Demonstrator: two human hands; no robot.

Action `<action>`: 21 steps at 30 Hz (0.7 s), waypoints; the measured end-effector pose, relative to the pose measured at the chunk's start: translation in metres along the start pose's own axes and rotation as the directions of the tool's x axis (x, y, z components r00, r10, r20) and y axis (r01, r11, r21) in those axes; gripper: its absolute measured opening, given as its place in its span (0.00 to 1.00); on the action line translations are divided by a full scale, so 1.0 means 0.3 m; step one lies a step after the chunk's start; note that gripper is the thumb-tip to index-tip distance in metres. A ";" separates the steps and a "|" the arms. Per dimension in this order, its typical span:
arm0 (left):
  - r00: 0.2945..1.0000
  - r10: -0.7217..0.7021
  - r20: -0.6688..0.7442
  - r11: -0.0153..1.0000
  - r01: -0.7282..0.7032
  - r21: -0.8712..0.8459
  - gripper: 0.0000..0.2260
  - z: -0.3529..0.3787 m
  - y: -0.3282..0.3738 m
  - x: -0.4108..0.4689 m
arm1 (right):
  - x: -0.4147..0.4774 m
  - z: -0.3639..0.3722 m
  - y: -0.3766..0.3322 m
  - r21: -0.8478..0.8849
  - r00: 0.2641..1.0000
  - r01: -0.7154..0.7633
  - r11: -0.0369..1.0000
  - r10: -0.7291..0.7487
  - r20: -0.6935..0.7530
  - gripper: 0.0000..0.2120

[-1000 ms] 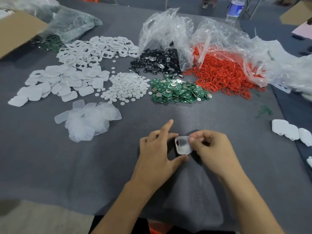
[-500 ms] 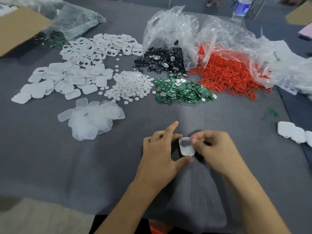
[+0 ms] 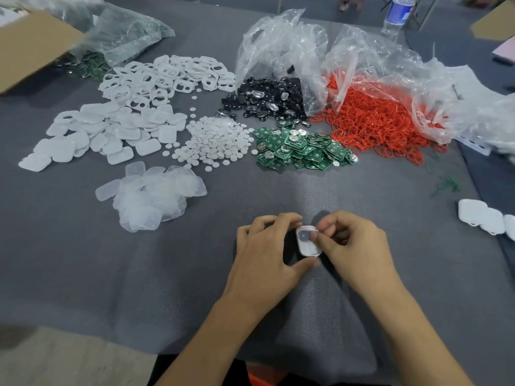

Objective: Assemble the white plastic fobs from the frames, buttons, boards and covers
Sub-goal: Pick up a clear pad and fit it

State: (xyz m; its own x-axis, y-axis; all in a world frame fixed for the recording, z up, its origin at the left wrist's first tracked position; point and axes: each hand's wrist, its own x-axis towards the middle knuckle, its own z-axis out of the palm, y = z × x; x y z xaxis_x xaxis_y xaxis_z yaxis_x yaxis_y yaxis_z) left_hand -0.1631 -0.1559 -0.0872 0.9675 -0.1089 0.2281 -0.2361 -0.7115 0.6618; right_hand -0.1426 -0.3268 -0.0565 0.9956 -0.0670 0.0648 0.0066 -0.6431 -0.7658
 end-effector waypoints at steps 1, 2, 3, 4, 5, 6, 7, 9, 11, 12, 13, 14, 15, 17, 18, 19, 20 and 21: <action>1.000 0.007 -0.005 1.000 -0.007 0.006 0.26 0.001 -0.001 -0.001 | -0.002 0.002 0.005 -0.037 1.000 0.029 0.999 -0.029 0.001 0.11; 1.000 0.016 -0.008 1.000 -0.016 0.013 0.24 0.002 -0.001 -0.002 | -0.004 0.002 0.009 -0.081 0.998 0.068 0.994 -0.068 0.000 0.11; 1.000 0.027 -0.010 0.999 -0.027 0.022 0.23 0.003 -0.001 -0.004 | -0.008 0.000 0.011 -0.126 0.993 0.116 0.985 -0.116 0.001 0.11; 0.999 0.041 -0.012 0.999 -0.040 0.037 0.21 0.004 0.000 -0.005 | -0.013 -0.002 0.011 -0.156 0.986 0.168 0.973 -0.169 0.007 0.11; 0.998 0.055 -0.015 0.997 -0.054 0.052 0.19 0.005 0.001 -0.006 | -0.021 -0.004 0.011 -0.168 0.975 0.221 0.961 -0.221 0.016 0.11; 0.998 0.066 -0.018 0.996 -0.065 0.061 0.18 0.007 0.003 -0.008 | -0.030 -0.007 0.014 -0.167 0.963 0.267 0.949 -0.267 0.025 0.11; 0.997 0.071 -0.024 0.996 -0.070 0.064 0.17 0.008 0.006 -0.008 | -0.038 -0.009 0.018 -0.167 0.953 0.304 0.938 -0.303 0.031 0.11; 0.997 0.070 -0.042 0.996 -0.068 0.061 0.15 0.008 0.012 -0.009 | -0.052 -0.009 0.029 -0.171 0.938 0.347 0.922 -0.346 0.038 0.09; 0.996 0.066 -0.063 0.996 -0.062 0.060 0.15 0.008 0.016 -0.011 | -0.068 -0.003 0.043 -0.173 0.929 0.369 0.913 -0.370 0.029 0.08; 0.996 0.063 -0.064 0.996 -0.059 0.063 0.14 0.007 0.017 -0.011 | -0.076 0.001 0.049 -0.166 0.926 0.374 0.912 -0.377 0.017 0.09; 0.996 0.060 -0.059 0.996 -0.056 0.066 0.15 0.006 0.018 -0.012 | -0.084 0.004 0.054 -0.154 0.925 0.376 0.914 -0.380 0.001 0.09; 0.997 0.059 -0.052 0.996 -0.055 0.066 0.15 0.003 0.018 -0.011 | -0.089 0.006 0.059 -0.137 0.924 0.375 0.917 -0.381 -0.019 0.10; 0.997 0.057 -0.045 0.997 -0.054 0.060 0.16 0.001 0.019 -0.011 | -0.092 0.006 0.064 -0.117 0.925 0.372 0.921 -0.379 -0.037 0.11; 0.998 0.049 -0.038 0.998 -0.048 0.038 0.18 -0.005 0.020 -0.010 | -0.093 0.005 0.069 -0.086 0.928 0.363 0.928 -0.368 -0.057 0.12; 0.998 0.046 -0.034 0.999 -0.045 0.029 0.18 -0.008 0.022 -0.010 | -0.092 0.004 0.070 -0.077 0.929 0.361 0.929 -0.366 -0.058 0.12; 0.999 0.043 -0.028 0.999 -0.042 0.022 0.18 -0.011 0.023 -0.010 | -0.092 0.005 0.071 -0.071 0.929 0.363 0.929 -0.367 -0.053 0.12; 0.999 0.041 -0.022 0.999 -0.040 0.016 0.18 -0.012 0.024 -0.010 | -0.093 0.008 0.072 -0.067 0.927 0.370 0.927 -0.373 -0.044 0.12; 0.999 0.039 -0.019 0.999 -0.039 0.011 0.18 -0.014 0.025 -0.009 | -0.095 0.012 0.074 -0.068 0.924 0.379 0.923 -0.382 -0.033 0.11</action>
State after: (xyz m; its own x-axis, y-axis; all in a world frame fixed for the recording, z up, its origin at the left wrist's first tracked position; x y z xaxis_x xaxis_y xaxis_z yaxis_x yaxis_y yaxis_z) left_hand -0.1680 -0.1580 -0.0799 0.9557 -0.1231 0.2672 -0.2722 -0.7145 0.6445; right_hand -0.1704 -0.3364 -0.0775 0.9141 0.1588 0.3731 0.3772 -0.6706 -0.6388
